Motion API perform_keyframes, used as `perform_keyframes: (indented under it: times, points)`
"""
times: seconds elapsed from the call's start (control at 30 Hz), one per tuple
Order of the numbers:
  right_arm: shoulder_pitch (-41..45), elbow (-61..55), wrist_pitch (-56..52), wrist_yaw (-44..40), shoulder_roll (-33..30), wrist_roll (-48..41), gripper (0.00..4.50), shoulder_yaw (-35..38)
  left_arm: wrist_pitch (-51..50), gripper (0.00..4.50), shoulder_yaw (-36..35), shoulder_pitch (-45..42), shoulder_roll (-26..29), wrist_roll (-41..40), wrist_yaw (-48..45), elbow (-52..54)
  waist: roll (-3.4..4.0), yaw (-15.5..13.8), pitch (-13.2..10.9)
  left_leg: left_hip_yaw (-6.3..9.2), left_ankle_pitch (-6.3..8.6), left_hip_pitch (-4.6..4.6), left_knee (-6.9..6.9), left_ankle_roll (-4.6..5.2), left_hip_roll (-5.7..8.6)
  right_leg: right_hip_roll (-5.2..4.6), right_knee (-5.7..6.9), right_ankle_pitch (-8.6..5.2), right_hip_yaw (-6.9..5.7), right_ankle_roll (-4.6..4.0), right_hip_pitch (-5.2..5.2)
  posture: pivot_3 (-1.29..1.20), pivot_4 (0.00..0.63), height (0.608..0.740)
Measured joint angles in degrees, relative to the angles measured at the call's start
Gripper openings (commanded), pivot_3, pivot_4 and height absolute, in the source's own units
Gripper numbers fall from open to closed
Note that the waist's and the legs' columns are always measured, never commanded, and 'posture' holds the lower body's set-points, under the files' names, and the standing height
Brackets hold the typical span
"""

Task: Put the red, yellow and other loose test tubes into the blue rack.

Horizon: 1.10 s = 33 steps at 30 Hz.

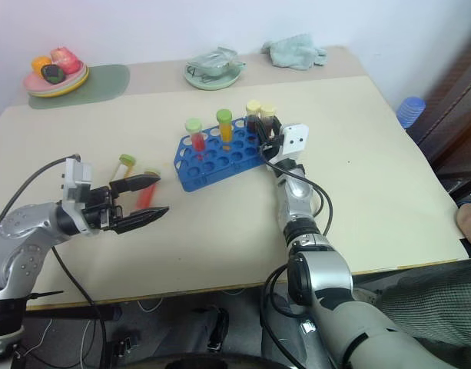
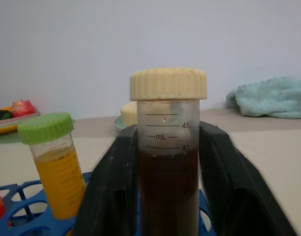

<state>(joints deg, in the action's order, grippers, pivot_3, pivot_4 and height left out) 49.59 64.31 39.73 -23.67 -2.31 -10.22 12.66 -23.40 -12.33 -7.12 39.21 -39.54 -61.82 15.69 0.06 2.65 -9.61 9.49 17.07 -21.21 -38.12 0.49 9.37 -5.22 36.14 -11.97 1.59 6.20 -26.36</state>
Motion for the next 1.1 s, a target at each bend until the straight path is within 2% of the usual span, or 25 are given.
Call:
perform_keyframes:
  times: [0.1, 0.13, 0.27, 0.4, 0.5, 0.57, 0.7, 0.73, 0.83, 1.0, 1.1]
  points:
    - [-0.2, 0.7, 1.4, 1.6, -0.1, 1.1, 4.39, -0.3, -0.4, 4.12, -0.7, -0.2, -1.3, -1.0, 2.4, 0.0, 0.01, 0.1, 0.0, 0.00, -0.01, 0.00, 0.00, -0.02, -0.02, 0.02, 0.01, 0.00, 0.01, -0.01, -0.02, 0.00, 0.150, 0.740]
    - [-0.2, 0.6, 2.3, 2.6, -0.3, 2.1, 4.45, -0.8, -1.1, 4.12, -1.1, -0.5, -1.9, -1.6, 3.7, 0.0, 0.01, 0.1, 0.0, 0.00, -0.01, 0.00, 0.00, -0.02, -0.02, 0.03, 0.01, 0.01, 0.01, -0.02, -0.03, 0.00, 0.150, 0.740]
    - [-1.9, -3.6, 4.1, 3.4, -1.8, 4.4, 4.45, -3.2, -3.2, 4.12, -4.3, -2.2, -4.8, -3.7, 11.7, 0.1, 0.01, 0.0, 0.0, 0.00, -0.02, -0.01, 0.00, -0.05, -0.04, 0.04, 0.01, 0.01, 0.02, -0.02, -0.02, 0.00, 0.150, 0.740]
    - [-6.2, -17.0, -1.0, -0.3, -4.4, 3.9, 4.45, -5.7, -5.5, 4.12, -6.5, -2.9, -7.4, -3.1, 23.7, 1.4, 0.00, 0.0, 0.0, 0.00, -0.01, -0.02, -0.01, -0.05, -0.05, 0.06, 0.02, 0.02, 0.04, -0.02, -0.04, 0.00, 0.150, 0.740]
    - [-12.6, -35.1, -12.9, -4.1, -8.3, 0.3, 4.45, -7.8, -10.4, 4.12, -6.5, -2.8, -7.6, -1.4, 33.1, 5.7, 0.00, -0.3, 0.0, 0.02, -0.01, -0.11, -0.02, -0.06, -0.06, 0.06, 0.01, 0.02, 0.06, -0.02, -0.09, 0.00, 0.150, 0.740]
    - [-18.1, -49.6, -23.3, -7.2, -14.0, -2.8, 4.45, -9.0, -15.5, 4.12, -6.7, -2.9, -7.7, -2.3, 39.2, 9.1, -0.01, -1.1, 0.0, 0.02, 0.02, -0.15, -0.03, -0.02, -0.06, 0.06, -0.02, 0.02, 0.06, -0.01, -0.10, 0.00, 0.150, 0.740]
    - [-24.7, -67.4, -38.8, -11.2, -23.4, -8.8, 4.45, -8.4, -31.9, 4.12, -7.4, -8.9, -7.6, -5.2, 53.3, 10.6, -0.07, -2.1, 0.0, 0.00, 0.01, -0.11, -0.06, -0.07, -0.11, 0.11, -0.02, 0.02, 0.07, -0.01, -0.04, 0.00, 0.150, 0.740]
    - [-26.5, -71.3, -42.5, -12.6, -26.1, -10.5, 4.45, -8.2, -37.5, 4.12, -7.0, -11.6, -5.7, -5.5, 55.4, 9.6, -0.09, -2.2, 0.0, 0.00, 0.00, -0.10, -0.07, -0.09, -0.12, 0.12, 0.01, 0.02, 0.06, -0.01, -0.04, 0.00, 0.150, 0.740]
    - [-29.0, -77.6, -49.9, -15.5, -32.0, -13.9, 4.45, -6.6, -45.8, 4.12, -2.8, -17.6, 2.4, -7.2, 49.5, 4.6, -0.08, -2.0, 0.0, -0.08, 0.02, -0.07, -0.06, -0.10, -0.13, 0.12, -0.01, 0.02, 0.07, -0.01, -0.04, 0.00, 0.150, 0.740]
    - [-28.6, -82.3, -55.5, -17.4, -35.2, -17.1, 4.45, -5.2, -57.7, 4.12, -2.9, -30.8, 0.1, -7.5, 51.8, -7.1, -0.18, -2.0, 0.0, -0.06, 0.03, -0.08, -0.06, -0.12, -0.17, 0.11, -0.03, 0.02, 0.06, -0.01, -0.04, 0.00, 0.150, 0.740]
    - [-28.7, -84.6, -58.8, -19.1, -36.5, -19.2, 4.45, -5.4, -61.9, 4.12, -0.9, -38.6, 2.4, -3.0, 52.9, -17.8, -0.19, -1.9, 0.0, -0.07, 0.03, -0.12, -0.04, -0.13, -0.17, 0.11, -0.04, 0.02, 0.06, -0.01, -0.11, 0.00, 0.150, 0.740]
